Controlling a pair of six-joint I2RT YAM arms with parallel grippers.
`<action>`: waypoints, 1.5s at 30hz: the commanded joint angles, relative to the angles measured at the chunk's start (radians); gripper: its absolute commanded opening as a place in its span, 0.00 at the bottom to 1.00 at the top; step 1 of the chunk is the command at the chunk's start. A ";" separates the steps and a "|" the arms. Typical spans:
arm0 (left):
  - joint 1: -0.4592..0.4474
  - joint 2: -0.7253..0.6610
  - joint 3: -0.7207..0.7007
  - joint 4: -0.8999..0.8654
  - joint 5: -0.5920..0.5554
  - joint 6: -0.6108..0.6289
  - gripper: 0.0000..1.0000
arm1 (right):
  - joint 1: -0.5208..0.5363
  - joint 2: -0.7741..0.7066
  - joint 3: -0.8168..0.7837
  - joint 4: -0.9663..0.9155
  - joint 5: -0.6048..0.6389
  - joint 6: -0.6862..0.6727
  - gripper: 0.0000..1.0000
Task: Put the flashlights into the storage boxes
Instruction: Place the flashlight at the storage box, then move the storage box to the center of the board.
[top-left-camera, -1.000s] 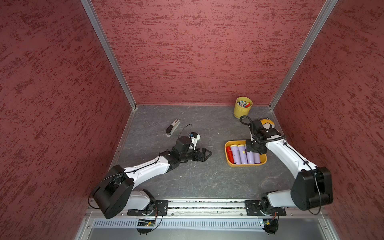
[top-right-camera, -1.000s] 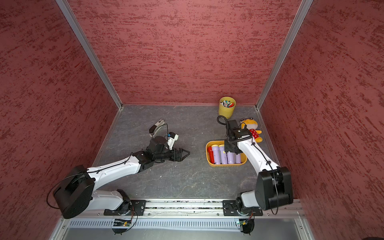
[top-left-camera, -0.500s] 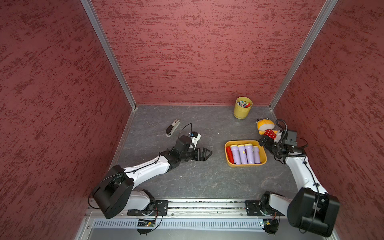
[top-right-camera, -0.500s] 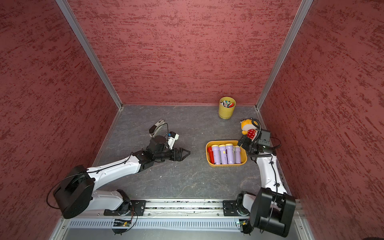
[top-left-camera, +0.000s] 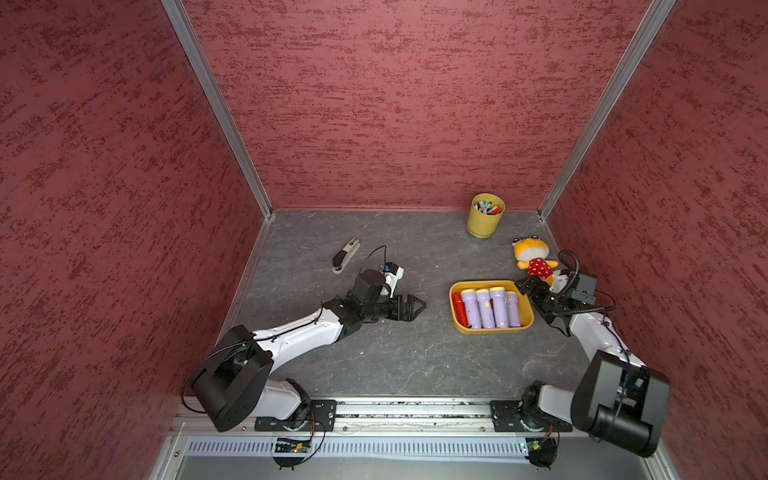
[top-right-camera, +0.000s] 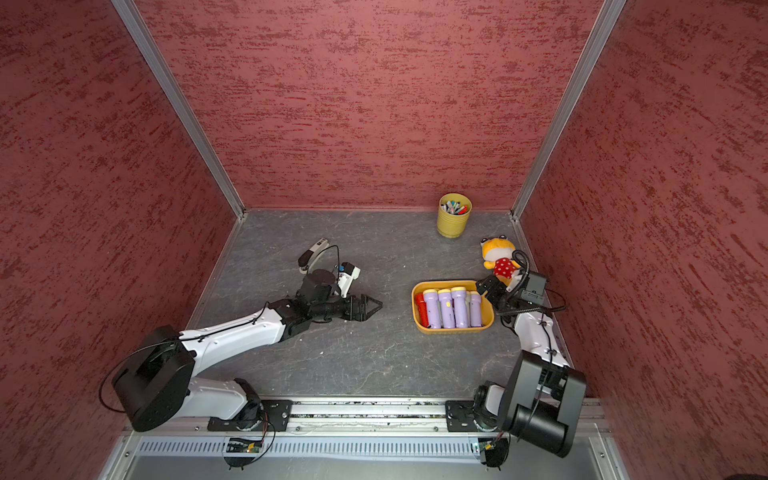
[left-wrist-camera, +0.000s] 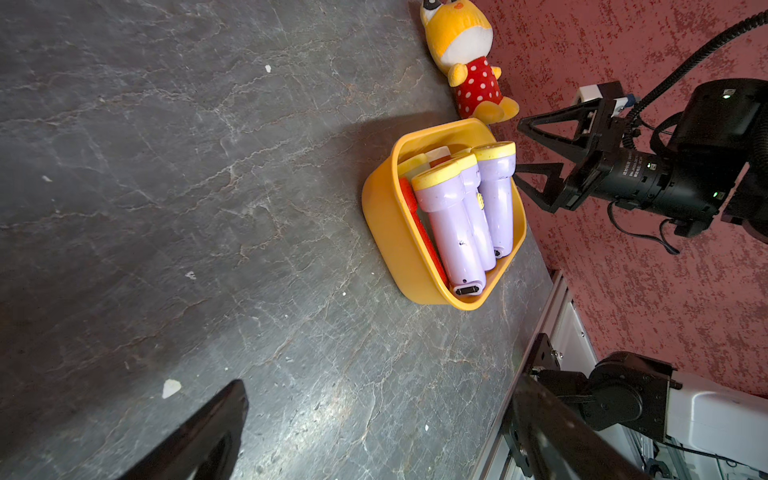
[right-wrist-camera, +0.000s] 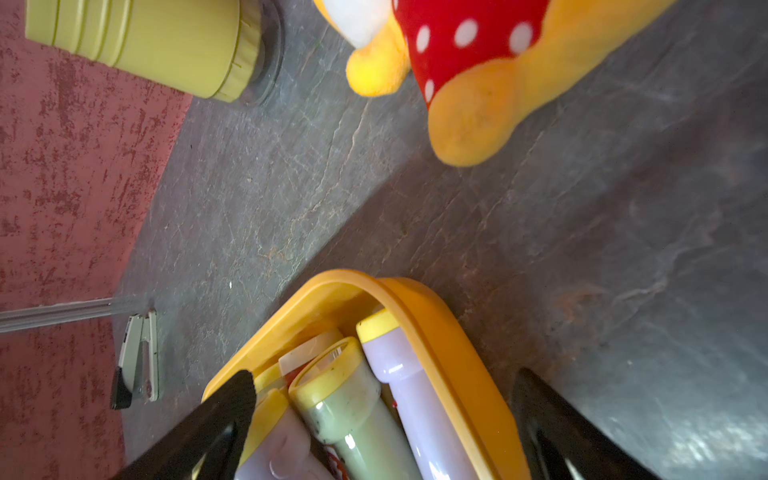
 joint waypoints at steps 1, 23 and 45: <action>0.003 0.010 0.023 0.022 0.012 0.013 1.00 | -0.001 0.008 -0.016 0.072 -0.087 0.025 0.97; 0.084 -0.098 -0.040 0.006 -0.042 -0.060 1.00 | 0.459 -0.025 -0.091 0.261 -0.020 0.345 0.94; 0.373 -0.334 -0.140 -0.061 -0.821 0.148 0.99 | 0.547 -0.235 -0.154 0.544 0.846 -0.240 0.99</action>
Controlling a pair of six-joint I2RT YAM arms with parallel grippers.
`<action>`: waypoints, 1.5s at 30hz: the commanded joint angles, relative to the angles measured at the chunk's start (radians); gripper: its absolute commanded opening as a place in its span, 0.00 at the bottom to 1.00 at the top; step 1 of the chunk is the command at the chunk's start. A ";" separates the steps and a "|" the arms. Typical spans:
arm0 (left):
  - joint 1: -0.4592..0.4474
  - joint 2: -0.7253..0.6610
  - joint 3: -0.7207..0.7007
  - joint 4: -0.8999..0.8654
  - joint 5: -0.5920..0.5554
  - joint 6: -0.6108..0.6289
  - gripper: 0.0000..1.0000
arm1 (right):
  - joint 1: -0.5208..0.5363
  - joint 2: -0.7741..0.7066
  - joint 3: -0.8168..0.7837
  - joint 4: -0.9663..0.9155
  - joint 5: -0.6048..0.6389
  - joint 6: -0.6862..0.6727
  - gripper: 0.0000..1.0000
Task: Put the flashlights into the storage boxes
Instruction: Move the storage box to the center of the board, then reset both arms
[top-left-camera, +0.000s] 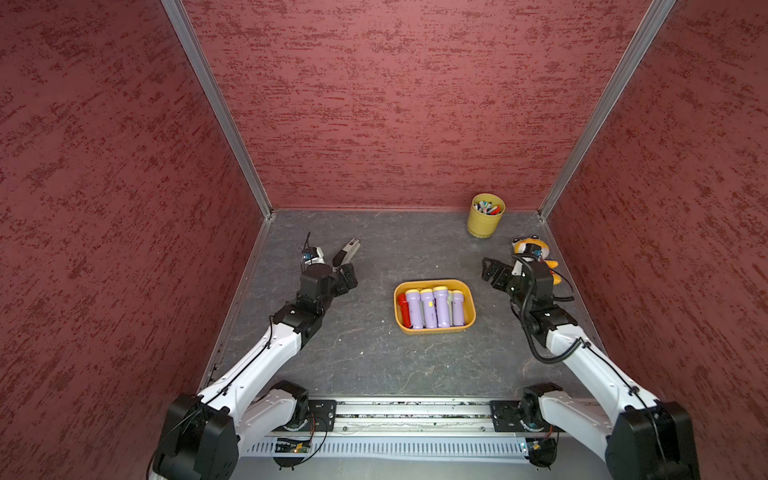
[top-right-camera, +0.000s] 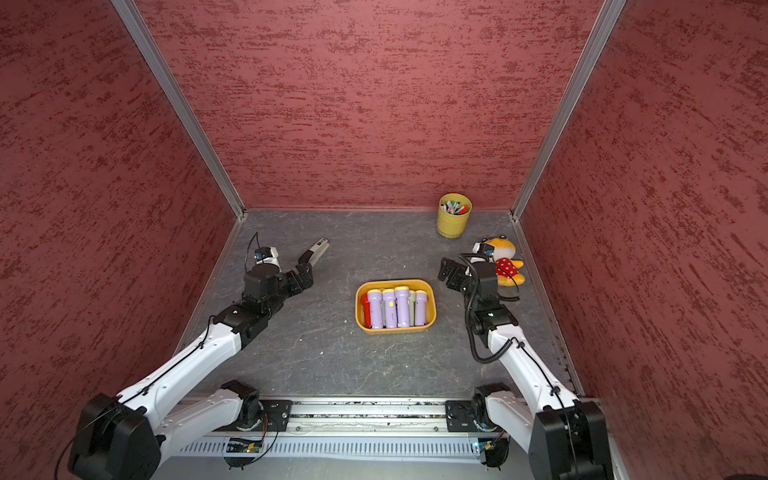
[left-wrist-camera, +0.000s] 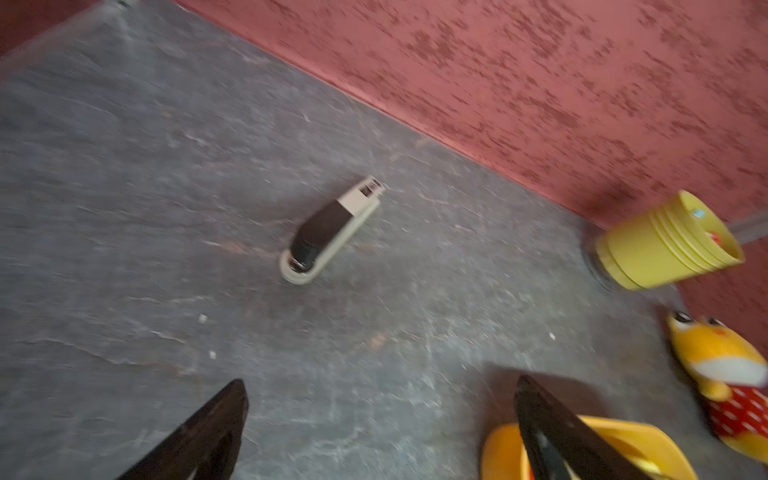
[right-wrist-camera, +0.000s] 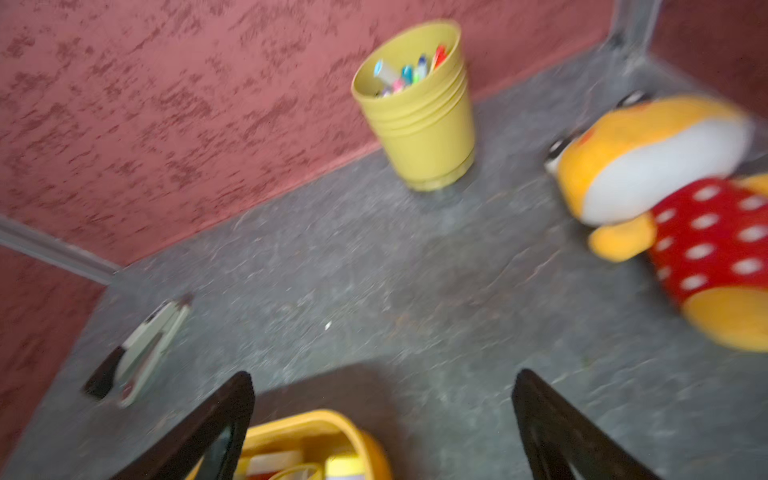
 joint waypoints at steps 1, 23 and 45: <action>0.010 0.020 -0.047 0.127 -0.222 0.129 0.99 | -0.034 -0.004 -0.106 0.221 0.220 -0.219 0.99; 0.282 0.138 -0.174 0.433 -0.034 0.340 1.00 | -0.136 0.435 -0.315 1.081 0.075 -0.404 0.99; 0.367 0.508 -0.250 1.026 0.153 0.447 0.99 | -0.196 0.536 -0.266 1.052 -0.050 -0.373 0.99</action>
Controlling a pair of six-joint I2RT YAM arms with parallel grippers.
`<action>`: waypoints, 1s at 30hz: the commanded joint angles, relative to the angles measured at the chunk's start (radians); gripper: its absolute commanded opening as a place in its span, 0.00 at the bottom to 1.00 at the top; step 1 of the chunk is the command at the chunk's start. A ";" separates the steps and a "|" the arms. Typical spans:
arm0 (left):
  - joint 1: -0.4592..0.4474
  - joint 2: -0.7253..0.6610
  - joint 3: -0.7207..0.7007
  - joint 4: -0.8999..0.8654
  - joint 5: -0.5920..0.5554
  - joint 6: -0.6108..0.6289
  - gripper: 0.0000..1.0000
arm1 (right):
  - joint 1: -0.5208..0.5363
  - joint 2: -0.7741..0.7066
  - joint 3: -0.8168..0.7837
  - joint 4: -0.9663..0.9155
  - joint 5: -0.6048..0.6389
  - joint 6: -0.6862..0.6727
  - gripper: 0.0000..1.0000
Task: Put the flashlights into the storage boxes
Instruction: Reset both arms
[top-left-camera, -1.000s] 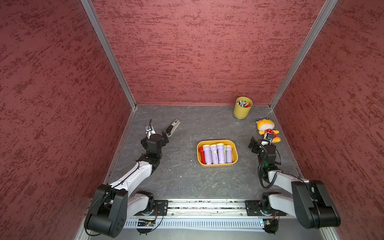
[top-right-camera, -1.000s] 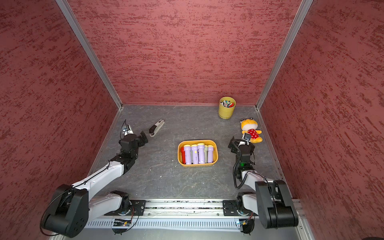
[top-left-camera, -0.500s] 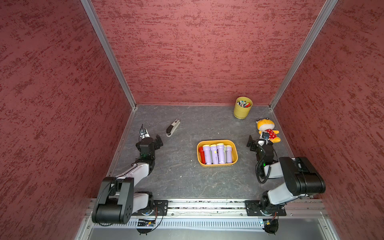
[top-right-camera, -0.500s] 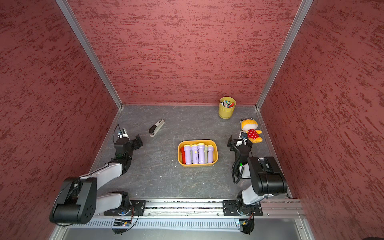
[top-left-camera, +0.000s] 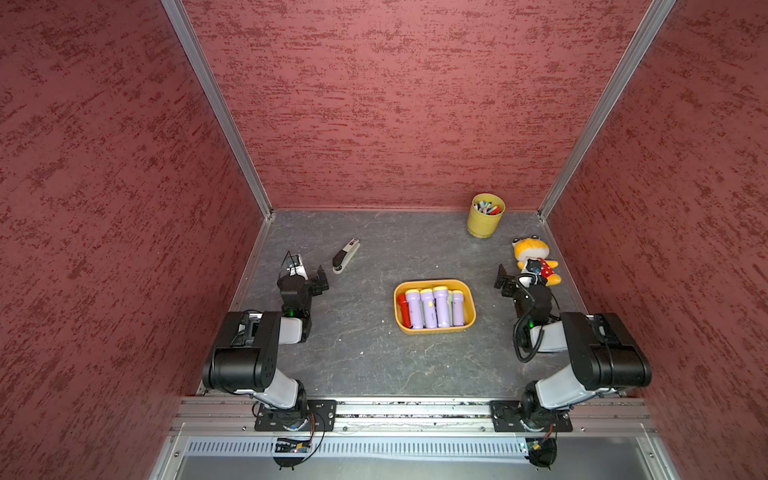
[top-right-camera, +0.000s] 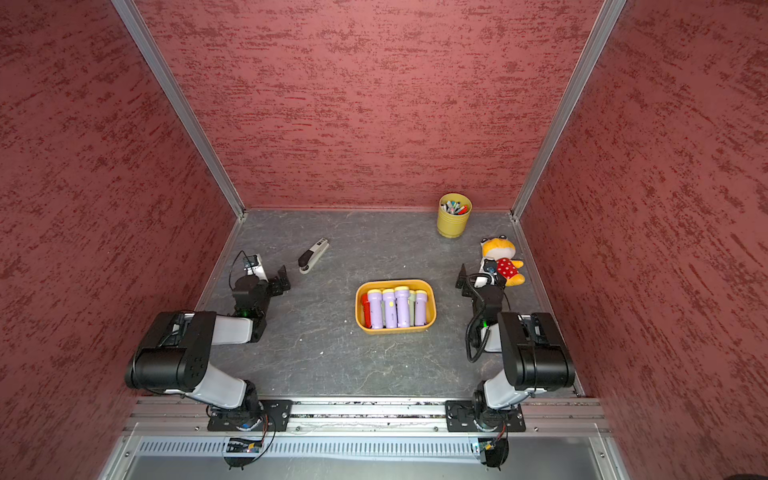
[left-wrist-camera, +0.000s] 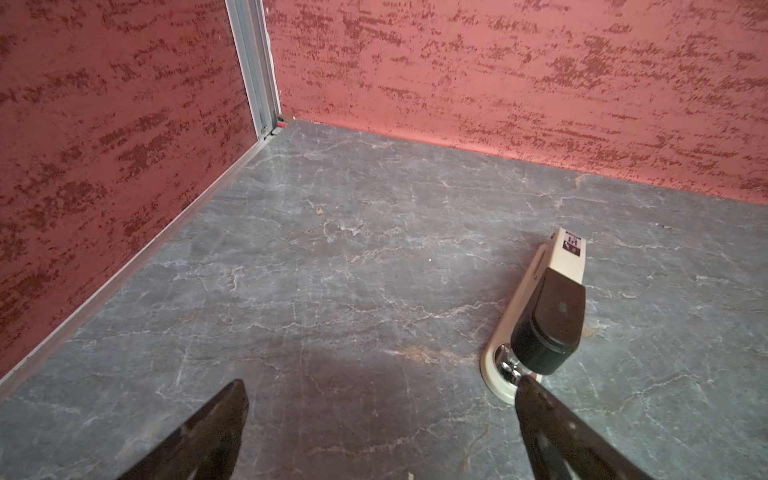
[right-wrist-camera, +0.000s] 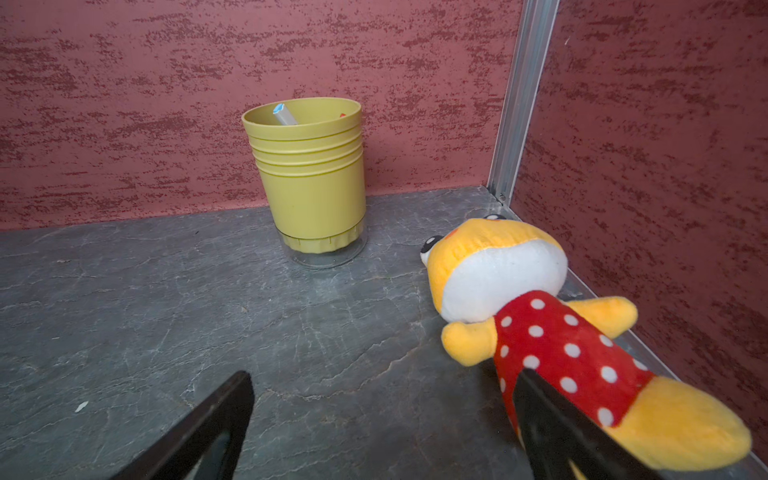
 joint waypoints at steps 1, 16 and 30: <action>0.001 -0.005 -0.002 0.053 0.027 0.013 0.99 | -0.006 -0.005 0.013 -0.010 -0.026 0.005 0.99; -0.009 -0.001 0.007 0.043 0.024 0.026 0.99 | -0.009 -0.005 0.015 -0.013 -0.027 0.009 0.99; -0.008 0.000 0.006 0.044 0.026 0.025 0.99 | -0.013 -0.006 0.017 -0.016 -0.032 0.013 0.99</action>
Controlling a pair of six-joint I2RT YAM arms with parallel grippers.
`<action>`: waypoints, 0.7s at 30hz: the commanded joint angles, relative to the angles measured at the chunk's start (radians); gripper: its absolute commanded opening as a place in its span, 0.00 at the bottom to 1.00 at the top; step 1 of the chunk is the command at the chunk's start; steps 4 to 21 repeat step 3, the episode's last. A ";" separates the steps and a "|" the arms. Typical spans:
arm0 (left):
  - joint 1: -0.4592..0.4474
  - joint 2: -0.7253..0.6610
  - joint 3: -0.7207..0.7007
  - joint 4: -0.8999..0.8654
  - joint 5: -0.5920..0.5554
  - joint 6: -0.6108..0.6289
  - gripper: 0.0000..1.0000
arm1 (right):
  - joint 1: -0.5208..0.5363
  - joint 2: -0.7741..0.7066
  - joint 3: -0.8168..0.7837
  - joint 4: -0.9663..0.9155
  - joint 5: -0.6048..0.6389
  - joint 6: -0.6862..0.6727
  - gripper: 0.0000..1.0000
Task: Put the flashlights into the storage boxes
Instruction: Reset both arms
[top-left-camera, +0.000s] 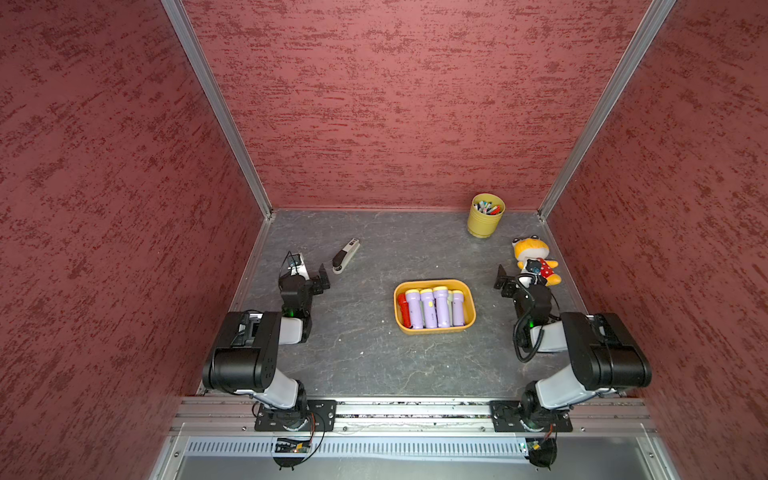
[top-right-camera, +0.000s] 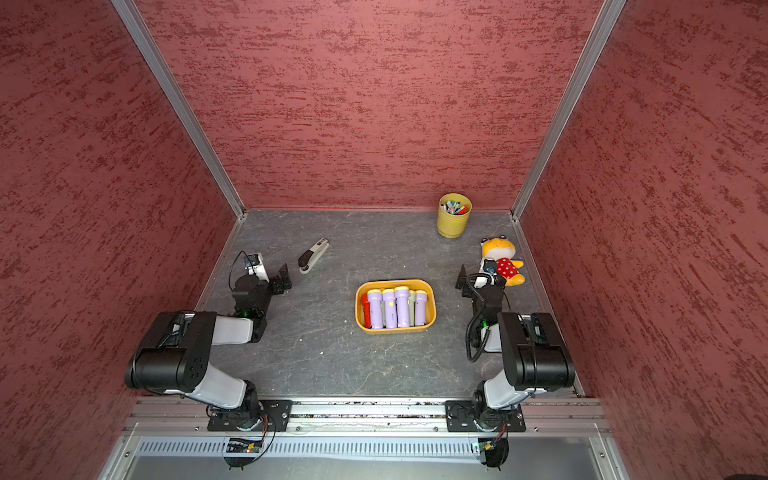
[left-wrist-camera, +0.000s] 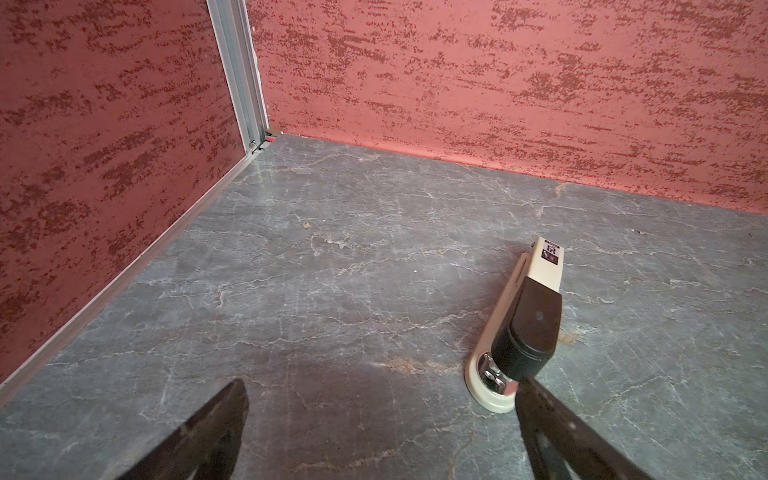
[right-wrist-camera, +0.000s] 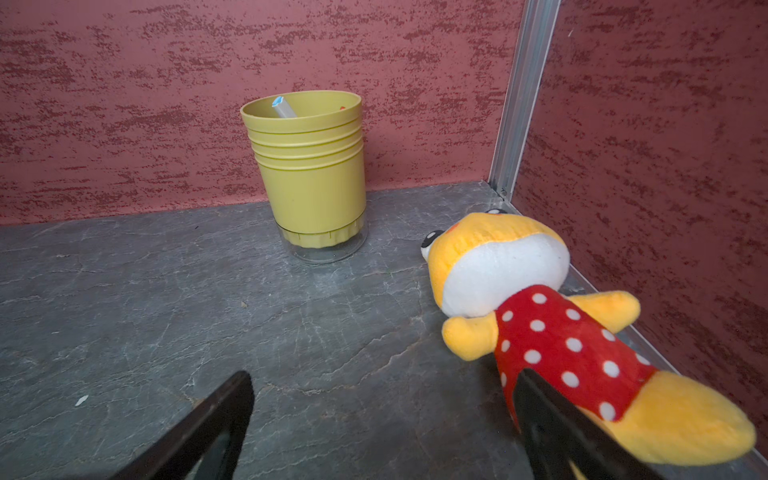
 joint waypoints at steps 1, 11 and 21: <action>-0.007 0.000 0.005 0.028 0.005 0.019 0.99 | -0.009 -0.007 0.017 -0.007 -0.028 0.010 0.99; -0.014 0.001 0.005 0.036 -0.009 0.027 0.99 | -0.010 -0.007 0.016 -0.007 -0.029 0.010 0.99; -0.014 0.001 0.005 0.036 -0.009 0.027 0.99 | -0.010 -0.007 0.016 -0.007 -0.029 0.010 0.99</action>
